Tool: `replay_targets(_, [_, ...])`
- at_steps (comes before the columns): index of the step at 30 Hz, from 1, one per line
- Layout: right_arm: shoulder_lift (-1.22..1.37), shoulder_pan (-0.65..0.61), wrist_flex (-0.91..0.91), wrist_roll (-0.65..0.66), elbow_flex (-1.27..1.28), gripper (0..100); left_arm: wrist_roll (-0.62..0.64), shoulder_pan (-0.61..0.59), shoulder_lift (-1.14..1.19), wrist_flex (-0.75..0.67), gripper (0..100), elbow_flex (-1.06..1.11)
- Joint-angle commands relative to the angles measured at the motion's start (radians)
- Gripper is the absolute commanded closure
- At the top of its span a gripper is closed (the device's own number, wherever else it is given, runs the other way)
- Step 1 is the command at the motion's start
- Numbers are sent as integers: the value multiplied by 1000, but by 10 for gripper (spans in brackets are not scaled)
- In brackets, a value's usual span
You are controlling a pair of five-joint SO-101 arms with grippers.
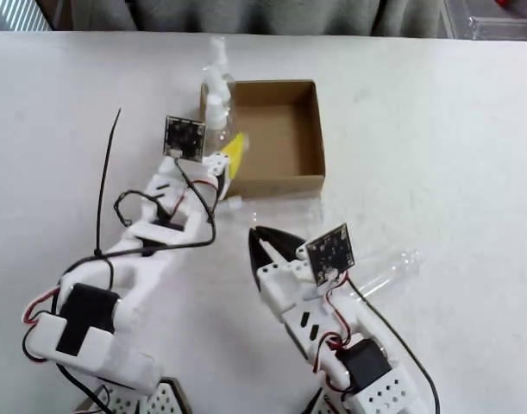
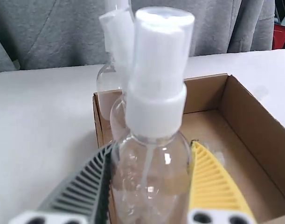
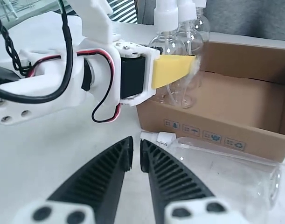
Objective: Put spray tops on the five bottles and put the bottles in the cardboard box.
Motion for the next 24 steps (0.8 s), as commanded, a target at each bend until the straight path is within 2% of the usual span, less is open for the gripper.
replay_targets(1, [-7,5,2,6,25,983,-12,7,-2,-18,973,0])
replay_targets(8, [-7,5,2,8,25,983,-5,4,-5,-17,804,21])
replay_targets(24, [-7,5,2,12,25,983,-9,-22,-13,-14,796,28])
